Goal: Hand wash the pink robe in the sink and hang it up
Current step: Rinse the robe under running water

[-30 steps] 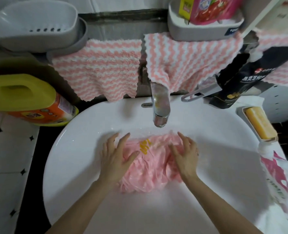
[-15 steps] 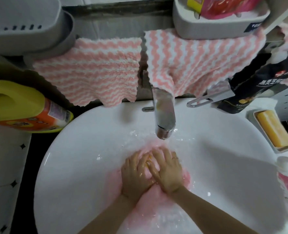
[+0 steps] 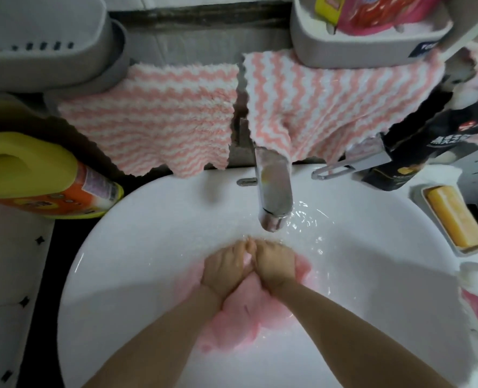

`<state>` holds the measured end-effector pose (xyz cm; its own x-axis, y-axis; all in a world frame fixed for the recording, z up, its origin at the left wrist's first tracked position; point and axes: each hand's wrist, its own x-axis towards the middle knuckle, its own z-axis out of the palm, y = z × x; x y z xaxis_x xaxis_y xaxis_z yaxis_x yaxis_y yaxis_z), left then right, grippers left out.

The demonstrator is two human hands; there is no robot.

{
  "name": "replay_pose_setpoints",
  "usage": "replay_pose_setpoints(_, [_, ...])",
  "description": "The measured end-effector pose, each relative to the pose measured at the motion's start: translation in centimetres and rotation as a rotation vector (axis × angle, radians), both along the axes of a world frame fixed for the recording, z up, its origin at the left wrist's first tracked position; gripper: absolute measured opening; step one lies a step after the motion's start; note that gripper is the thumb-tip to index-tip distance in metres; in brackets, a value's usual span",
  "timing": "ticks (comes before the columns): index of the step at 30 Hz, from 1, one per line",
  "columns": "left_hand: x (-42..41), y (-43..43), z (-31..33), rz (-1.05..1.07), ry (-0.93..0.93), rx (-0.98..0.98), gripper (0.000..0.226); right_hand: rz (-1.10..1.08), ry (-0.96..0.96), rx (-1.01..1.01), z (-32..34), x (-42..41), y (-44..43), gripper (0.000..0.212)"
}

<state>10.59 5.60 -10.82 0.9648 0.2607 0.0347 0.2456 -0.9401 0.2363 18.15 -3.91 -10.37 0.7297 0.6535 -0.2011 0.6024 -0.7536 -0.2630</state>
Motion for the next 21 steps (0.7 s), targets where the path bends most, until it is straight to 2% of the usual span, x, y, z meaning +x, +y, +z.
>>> replay_pose_setpoints(2, [-0.1,0.2,1.1,0.041,0.232,-0.087,0.036,-0.014,0.154,-0.044,0.9,0.7,-0.4,0.039])
replay_pose_setpoints(3, [-0.8,0.6,1.6,0.060,0.294,-0.225,0.043,-0.061,0.279,-0.008,1.4,1.1,-1.0,0.035])
replay_pose_setpoints(5, [-2.9,1.6,2.1,0.036,0.265,-0.445,0.056,-0.183,0.560,0.188,2.4,1.7,-3.2,0.017])
replay_pose_setpoints(6, [-4.2,2.2,2.6,0.038,0.214,-0.499,0.054,-0.211,0.620,0.277,2.8,1.8,-4.5,0.016])
replay_pose_setpoints(7, [-5.6,2.6,2.8,0.062,0.173,-0.551,0.049,-0.222,0.605,0.325,3.0,1.8,-5.7,0.024])
replay_pose_setpoints(9, [-8.4,3.0,2.9,0.174,0.091,-0.621,0.036,-0.270,0.472,0.339,3.3,1.6,-8.0,0.026])
replay_pose_setpoints(10, [-9.6,3.0,3.3,0.258,0.073,-0.612,0.028,-0.310,0.433,0.323,3.5,1.5,-8.9,0.024])
replay_pose_setpoints(12, [-11.5,3.4,4.4,0.430,0.069,-0.462,0.011,-0.385,0.410,0.284,3.8,1.7,-9.9,0.028])
replay_pose_setpoints(13, [-12.4,3.9,4.7,0.474,0.034,-0.350,0.011,-0.413,0.418,0.286,4.0,1.8,-10.2,0.030])
replay_pose_setpoints(15, [-14.1,4.6,5.2,0.453,-0.024,-0.142,0.038,-0.413,0.382,0.287,4.6,2.3,-10.8,0.035])
replay_pose_setpoints(16, [-14.6,4.8,5.6,0.400,-0.064,-0.077,0.048,-0.371,0.289,0.263,5.0,2.4,-10.9,0.038])
replay_pose_setpoints(17, [-15.1,4.7,5.7,0.336,-0.097,-0.090,0.051,-0.320,0.161,0.237,5.9,2.0,-10.9,0.040])
replay_pose_setpoints(19, [-15.3,3.5,6.5,0.250,-0.031,-0.379,0.056,-0.179,-0.080,0.332,7.2,0.5,-10.7,0.039])
replay_pose_setpoints(20, [-15.1,2.5,6.7,0.248,0.062,-0.538,0.065,-0.075,-0.121,0.415,7.3,-0.9,-10.4,0.036])
replay_pose_setpoints(21, [-15.0,1.2,6.8,0.223,0.161,-0.609,0.071,0.043,-0.080,0.449,7.6,-2.6,-10.1,0.033])
